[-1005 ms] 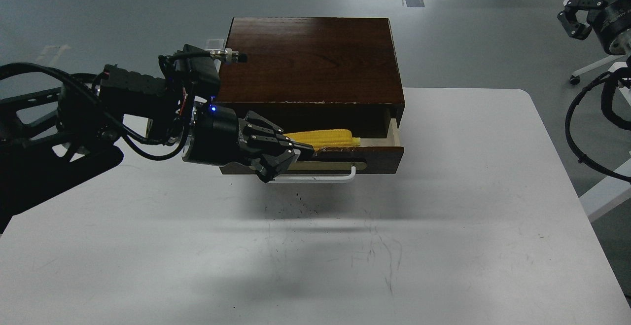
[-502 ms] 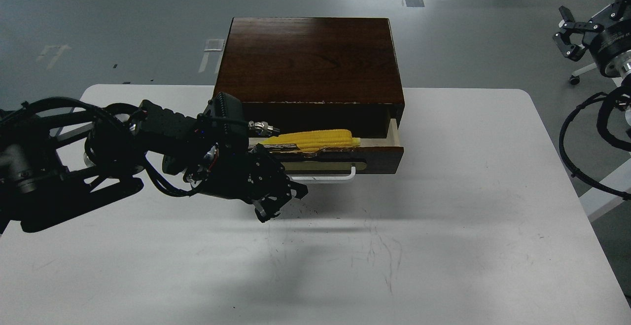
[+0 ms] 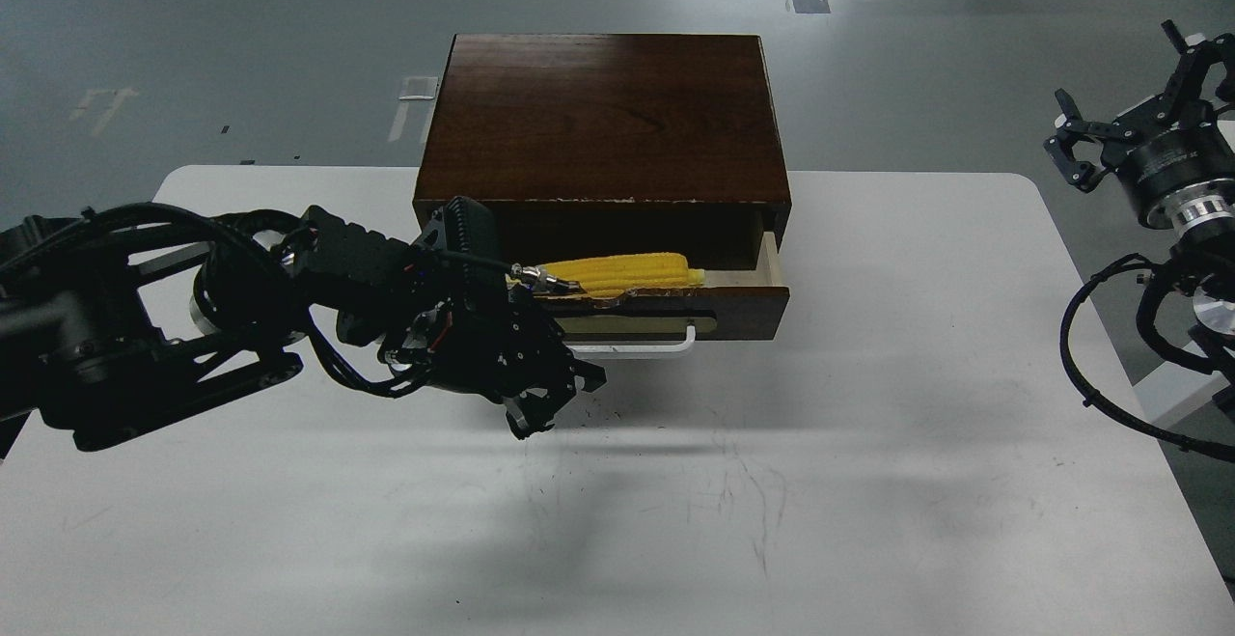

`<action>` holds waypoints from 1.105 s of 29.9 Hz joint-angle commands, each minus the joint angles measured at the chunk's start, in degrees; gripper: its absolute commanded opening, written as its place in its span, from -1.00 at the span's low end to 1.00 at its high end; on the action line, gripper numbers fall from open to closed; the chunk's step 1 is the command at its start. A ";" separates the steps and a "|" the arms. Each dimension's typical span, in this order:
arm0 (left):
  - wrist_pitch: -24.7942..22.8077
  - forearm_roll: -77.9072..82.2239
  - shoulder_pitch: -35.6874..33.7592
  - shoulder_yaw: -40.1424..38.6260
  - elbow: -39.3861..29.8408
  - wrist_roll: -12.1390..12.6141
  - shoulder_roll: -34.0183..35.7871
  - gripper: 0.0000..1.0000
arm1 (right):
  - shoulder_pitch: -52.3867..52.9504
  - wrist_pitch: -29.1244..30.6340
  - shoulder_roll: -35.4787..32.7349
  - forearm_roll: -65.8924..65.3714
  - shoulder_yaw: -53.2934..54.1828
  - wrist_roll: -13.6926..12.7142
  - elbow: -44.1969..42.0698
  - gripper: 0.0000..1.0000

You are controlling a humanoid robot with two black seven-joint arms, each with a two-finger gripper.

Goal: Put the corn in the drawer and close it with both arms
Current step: 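Place the left gripper against the drawer front beside the handle, then push the drawer into the box with the left gripper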

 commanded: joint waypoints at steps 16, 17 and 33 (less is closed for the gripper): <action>0.00 0.01 -0.32 -0.08 3.87 0.00 -0.17 -1.00 | -1.51 0.03 3.46 0.04 1.87 0.37 -2.68 0.98; 0.00 0.01 -0.23 -0.08 4.05 0.00 -0.17 -1.00 | -1.69 0.03 3.46 0.04 1.88 0.37 -2.68 0.98; 0.00 0.27 -0.76 -0.25 5.63 0.00 -0.70 -1.00 | -2.40 0.03 2.93 0.04 1.96 0.37 -2.77 0.98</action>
